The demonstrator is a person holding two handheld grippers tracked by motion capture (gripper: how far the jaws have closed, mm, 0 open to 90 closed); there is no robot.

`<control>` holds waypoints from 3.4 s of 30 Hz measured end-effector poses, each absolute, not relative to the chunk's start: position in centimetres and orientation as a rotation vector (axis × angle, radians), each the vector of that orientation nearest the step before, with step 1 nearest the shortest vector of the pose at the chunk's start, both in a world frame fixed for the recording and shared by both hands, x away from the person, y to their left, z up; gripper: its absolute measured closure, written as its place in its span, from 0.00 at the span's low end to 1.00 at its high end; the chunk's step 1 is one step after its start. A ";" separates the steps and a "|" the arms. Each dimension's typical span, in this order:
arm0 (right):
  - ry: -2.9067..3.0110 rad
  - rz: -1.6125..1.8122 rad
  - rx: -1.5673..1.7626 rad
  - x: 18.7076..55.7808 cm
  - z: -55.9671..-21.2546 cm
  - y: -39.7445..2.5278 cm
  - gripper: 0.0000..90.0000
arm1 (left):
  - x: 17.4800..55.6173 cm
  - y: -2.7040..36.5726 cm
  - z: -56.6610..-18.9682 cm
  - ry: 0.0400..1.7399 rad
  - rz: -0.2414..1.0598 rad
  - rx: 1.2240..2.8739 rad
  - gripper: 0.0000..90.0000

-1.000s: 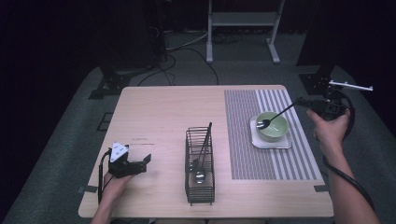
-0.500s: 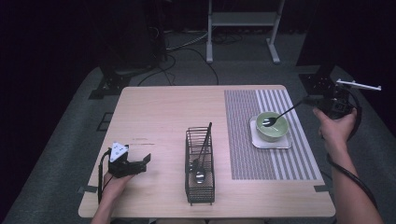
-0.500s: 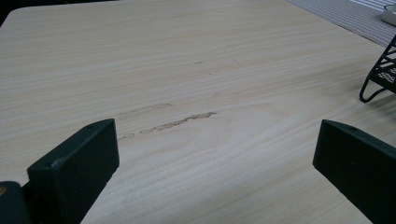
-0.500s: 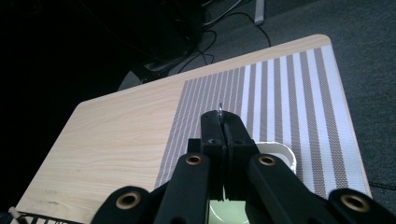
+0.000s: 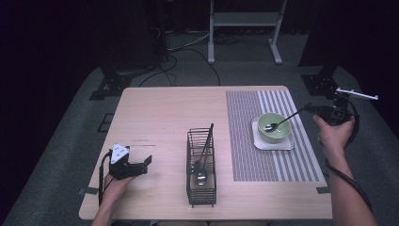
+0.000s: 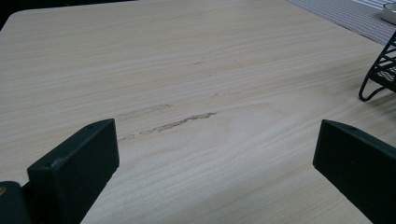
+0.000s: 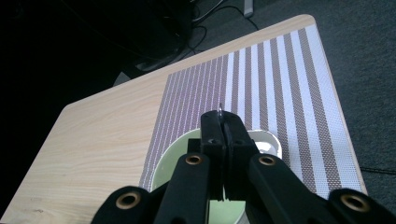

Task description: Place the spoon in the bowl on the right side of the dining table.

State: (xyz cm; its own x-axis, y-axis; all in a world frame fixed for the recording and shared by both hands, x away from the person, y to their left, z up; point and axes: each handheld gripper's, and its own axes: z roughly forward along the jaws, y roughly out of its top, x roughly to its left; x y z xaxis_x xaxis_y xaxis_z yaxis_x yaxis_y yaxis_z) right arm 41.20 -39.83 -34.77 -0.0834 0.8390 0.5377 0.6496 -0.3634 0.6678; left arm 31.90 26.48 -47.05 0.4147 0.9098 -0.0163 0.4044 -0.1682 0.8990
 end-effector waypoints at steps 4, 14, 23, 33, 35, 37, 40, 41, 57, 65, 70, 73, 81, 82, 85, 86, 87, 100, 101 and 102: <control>1.630 1.442 1.993 41.3 -35.3 -39.9 0.98 | 31.9 26.4 -47.0 1.138 0.697 1.762 0.00; 1.616 1.428 2.018 41.9 -36.3 -40.2 0.98 | 31.9 26.4 -47.0 1.136 0.704 1.763 0.00; 1.607 1.415 2.048 42.3 -37.3 -40.7 0.98 | 31.9 26.4 -47.0 1.137 0.707 1.763 0.00; 1.567 1.451 2.110 42.8 -39.4 -41.3 0.98 | 31.8 26.4 -46.9 1.140 0.709 1.755 0.00; 1.558 1.448 2.121 42.8 -39.6 -41.4 0.97 | 31.8 26.5 -46.9 1.141 0.711 1.755 0.00; 1.554 1.433 2.127 42.8 -39.8 -41.5 0.96 | 31.8 26.5 -46.9 1.141 0.711 1.754 0.00; 1.558 1.405 2.132 42.8 -40.0 -41.5 0.94 | 31.8 26.5 -47.0 1.142 0.711 1.755 0.00; 1.559 1.399 2.132 42.8 -40.1 -41.5 0.94 | 31.8 26.5 -46.9 1.140 0.711 1.757 0.00; 1.574 1.431 2.133 41.6 -40.4 -42.5 0.83 | 31.8 26.4 -46.9 1.139 0.715 1.756 0.00; 1.630 1.435 2.113 41.4 -40.2 -42.0 0.76 | 31.8 26.4 -46.9 1.138 0.716 1.759 0.00; 1.667 1.453 2.107 41.4 -40.6 -41.5 0.71 | 31.8 26.4 -46.9 1.136 0.715 1.759 0.00; 1.691 1.462 2.099 41.3 -40.7 -41.1 0.68 | 31.8 26.4 -46.9 1.136 0.715 1.760 0.00; 1.757 1.463 2.066 40.7 -40.8 -40.3 0.63 | 31.7 26.4 -46.9 1.136 0.715 1.761 0.00; 1.763 1.466 2.069 40.5 -40.8 -40.3 0.62 | 31.7 26.4 -46.9 1.135 0.714 1.763 0.00; 1.783 1.468 2.061 40.1 -40.9 -40.1 0.61 | 31.7 26.3 -46.9 1.131 0.715 1.764 0.00; 1.788 1.473 2.061 40.0 -41.0 -40.1 0.61 | 31.7 26.3 -46.9 1.130 0.716 1.765 0.00; 1.794 1.472 2.061 39.8 -41.1 -40.0 0.61 | 31.7 26.3 -46.9 1.132 0.715 1.765 0.00; 1.840 1.481 2.038 38.5 -41.8 -39.4 0.57 | 31.7 26.4 -46.9 1.131 0.716 1.763 0.00; 1.843 1.483 2.038 38.3 -41.8 -39.4 0.57 | 31.7 26.3 -46.9 1.131 0.716 1.762 0.00; 1.849 1.484 2.033 38.2 -41.8 -39.3 0.56 | 31.7 26.3 -46.9 1.130 0.715 1.765 0.00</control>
